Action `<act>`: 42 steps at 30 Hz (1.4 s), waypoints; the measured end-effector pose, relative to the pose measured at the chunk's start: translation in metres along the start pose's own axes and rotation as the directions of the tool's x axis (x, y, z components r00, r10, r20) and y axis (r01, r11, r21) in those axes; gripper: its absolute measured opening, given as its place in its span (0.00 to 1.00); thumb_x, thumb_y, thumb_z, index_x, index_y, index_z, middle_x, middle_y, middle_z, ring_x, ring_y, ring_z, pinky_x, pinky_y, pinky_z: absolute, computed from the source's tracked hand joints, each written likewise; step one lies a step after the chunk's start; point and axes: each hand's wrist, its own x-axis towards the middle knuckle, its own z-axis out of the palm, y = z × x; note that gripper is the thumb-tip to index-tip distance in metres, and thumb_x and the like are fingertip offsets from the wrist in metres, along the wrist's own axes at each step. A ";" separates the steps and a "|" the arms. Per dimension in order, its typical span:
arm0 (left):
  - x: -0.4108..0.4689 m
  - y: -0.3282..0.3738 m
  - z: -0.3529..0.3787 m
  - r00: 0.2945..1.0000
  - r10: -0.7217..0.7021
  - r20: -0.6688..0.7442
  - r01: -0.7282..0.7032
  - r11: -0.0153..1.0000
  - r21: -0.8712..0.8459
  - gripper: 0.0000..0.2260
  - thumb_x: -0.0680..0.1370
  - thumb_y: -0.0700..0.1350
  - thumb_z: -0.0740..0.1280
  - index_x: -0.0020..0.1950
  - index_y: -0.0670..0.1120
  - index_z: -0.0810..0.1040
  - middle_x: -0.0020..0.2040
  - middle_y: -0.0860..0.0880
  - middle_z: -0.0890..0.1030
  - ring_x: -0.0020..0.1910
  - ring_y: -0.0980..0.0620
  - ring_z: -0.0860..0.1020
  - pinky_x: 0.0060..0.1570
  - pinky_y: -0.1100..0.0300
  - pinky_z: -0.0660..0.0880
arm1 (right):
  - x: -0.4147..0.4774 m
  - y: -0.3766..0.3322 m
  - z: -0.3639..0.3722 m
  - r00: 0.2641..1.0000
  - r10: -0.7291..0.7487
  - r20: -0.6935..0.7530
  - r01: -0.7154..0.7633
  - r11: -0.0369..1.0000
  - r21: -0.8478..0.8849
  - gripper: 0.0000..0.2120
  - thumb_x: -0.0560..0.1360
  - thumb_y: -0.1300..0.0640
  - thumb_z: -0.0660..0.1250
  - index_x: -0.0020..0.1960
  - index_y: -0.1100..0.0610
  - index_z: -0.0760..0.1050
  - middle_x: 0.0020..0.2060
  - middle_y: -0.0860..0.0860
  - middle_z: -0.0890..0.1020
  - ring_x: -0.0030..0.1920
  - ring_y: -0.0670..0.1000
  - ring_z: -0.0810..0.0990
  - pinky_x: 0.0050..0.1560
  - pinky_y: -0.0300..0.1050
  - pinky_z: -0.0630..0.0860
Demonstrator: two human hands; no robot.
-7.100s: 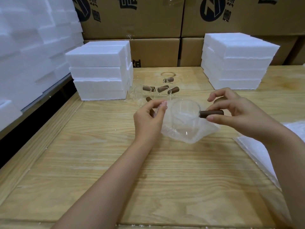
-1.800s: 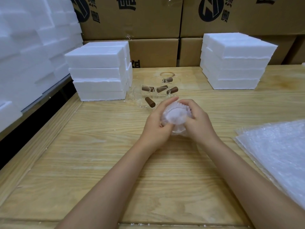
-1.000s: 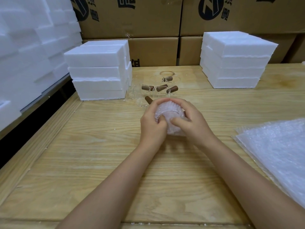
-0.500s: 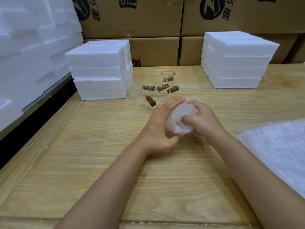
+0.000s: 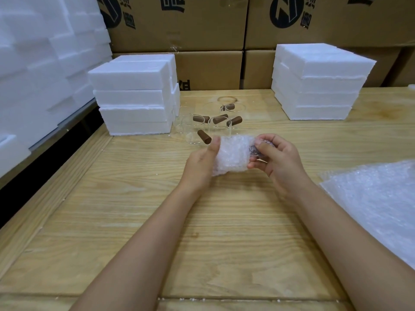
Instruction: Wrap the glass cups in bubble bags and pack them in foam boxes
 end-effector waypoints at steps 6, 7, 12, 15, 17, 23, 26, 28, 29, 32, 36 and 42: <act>0.000 -0.003 -0.007 0.992 0.042 0.115 -0.041 0.999 -0.017 0.22 0.70 0.58 0.71 0.45 0.39 0.78 0.38 0.55 0.82 0.38 0.56 0.79 0.41 0.66 0.72 | 0.000 0.003 0.003 0.999 -0.016 -0.031 0.018 0.998 0.065 0.05 0.77 0.67 0.63 0.43 0.60 0.74 0.34 0.55 0.76 0.28 0.48 0.76 0.29 0.40 0.77; 0.000 -0.004 -0.008 0.992 0.060 0.115 -0.058 0.998 -0.015 0.16 0.68 0.53 0.73 0.50 0.45 0.79 0.40 0.57 0.83 0.40 0.60 0.81 0.41 0.68 0.73 | 0.000 0.003 0.003 1.000 -0.016 -0.023 0.018 0.997 0.070 0.05 0.77 0.67 0.63 0.44 0.59 0.74 0.35 0.55 0.76 0.29 0.48 0.77 0.30 0.40 0.77; 0.000 -0.005 -0.018 0.974 0.222 0.043 -0.226 0.968 0.108 0.33 0.62 0.48 0.77 0.65 0.58 0.70 0.60 0.57 0.76 0.57 0.59 0.76 0.53 0.65 0.76 | -0.002 0.007 0.011 0.998 -0.035 0.054 0.031 0.997 0.065 0.06 0.77 0.68 0.62 0.48 0.59 0.74 0.41 0.56 0.78 0.35 0.49 0.81 0.37 0.41 0.80; 0.003 -0.004 -0.035 0.969 0.245 -0.007 -0.241 0.956 0.169 0.33 0.61 0.48 0.76 0.63 0.59 0.69 0.57 0.61 0.75 0.53 0.63 0.76 0.47 0.70 0.73 | -0.002 0.014 0.021 0.994 -0.017 0.104 0.010 0.998 0.067 0.08 0.79 0.65 0.61 0.56 0.55 0.73 0.55 0.58 0.75 0.44 0.52 0.83 0.46 0.44 0.81; 0.004 -0.005 -0.045 0.973 0.232 -0.022 -0.221 0.950 0.221 0.31 0.60 0.48 0.76 0.60 0.63 0.69 0.54 0.61 0.76 0.50 0.66 0.76 0.44 0.73 0.72 | -0.003 0.018 0.025 0.991 0.020 0.135 -0.032 0.996 0.082 0.11 0.79 0.62 0.61 0.60 0.53 0.72 0.61 0.58 0.72 0.53 0.56 0.82 0.54 0.47 0.79; 0.006 -0.017 -0.058 0.994 0.104 -0.024 -0.090 0.936 0.341 0.31 0.58 0.50 0.74 0.56 0.64 0.64 0.50 0.57 0.75 0.47 0.58 0.77 0.42 0.66 0.74 | -0.005 0.024 0.031 0.964 0.140 0.225 -0.154 0.987 0.042 0.13 0.80 0.57 0.59 0.64 0.54 0.70 0.54 0.48 0.79 0.58 0.54 0.79 0.61 0.45 0.75; 0.008 -0.021 -0.057 0.997 0.072 -0.021 -0.061 0.937 0.343 0.32 0.58 0.51 0.74 0.57 0.62 0.63 0.50 0.58 0.75 0.46 0.61 0.76 0.37 0.72 0.69 | -0.004 0.025 0.030 0.965 0.167 0.204 -0.164 0.986 -0.033 0.17 0.80 0.55 0.58 0.69 0.56 0.67 0.59 0.49 0.76 0.57 0.54 0.79 0.58 0.45 0.77; 0.009 -0.021 -0.058 0.998 0.064 -0.004 -0.058 0.932 0.358 0.33 0.59 0.51 0.75 0.59 0.62 0.63 0.53 0.58 0.75 0.49 0.60 0.76 0.40 0.73 0.69 | -0.005 0.023 0.029 0.982 0.124 0.141 -0.095 0.976 -0.195 0.20 0.81 0.53 0.58 0.72 0.53 0.63 0.62 0.48 0.73 0.49 0.52 0.81 0.45 0.43 0.81; 0.009 -0.021 -0.060 0.998 0.059 0.016 -0.060 0.927 0.369 0.34 0.60 0.51 0.78 0.60 0.61 0.64 0.55 0.56 0.74 0.52 0.56 0.76 0.46 0.70 0.71 | -0.004 0.021 0.028 0.995 0.052 0.087 -0.023 0.951 -0.308 0.21 0.81 0.51 0.58 0.72 0.51 0.62 0.61 0.45 0.72 0.44 0.50 0.81 0.36 0.42 0.79; 0.006 -0.013 -0.062 0.993 0.117 -0.003 -0.103 0.890 0.443 0.36 0.62 0.55 0.80 0.65 0.59 0.65 0.63 0.52 0.67 0.59 0.54 0.70 0.60 0.60 0.69 | 0.002 0.013 0.017 0.964 -0.249 -0.089 0.190 0.885 -0.425 0.16 0.81 0.50 0.57 0.69 0.48 0.64 0.55 0.42 0.74 0.33 0.44 0.76 0.32 0.37 0.70; 0.010 0.017 -0.050 0.731 0.612 -0.301 -0.432 0.757 0.490 0.19 0.71 0.58 0.67 0.56 0.50 0.70 0.51 0.55 0.68 0.47 0.58 0.69 0.48 0.70 0.66 | 0.021 -0.019 0.000 0.761 -0.434 -0.482 0.340 0.900 -0.274 0.07 0.80 0.52 0.56 0.57 0.47 0.69 0.50 0.47 0.77 0.40 0.46 0.74 0.41 0.41 0.71; 0.078 0.061 0.031 0.930 0.310 -0.199 -0.288 0.949 0.130 0.10 0.80 0.51 0.62 0.59 0.50 0.72 0.52 0.54 0.76 0.53 0.56 0.76 0.47 0.67 0.74 | 0.111 -0.086 -0.062 0.456 -0.298 -0.838 0.303 0.938 -0.169 0.12 0.79 0.58 0.54 0.61 0.59 0.68 0.52 0.49 0.73 0.46 0.43 0.74 0.39 0.26 0.69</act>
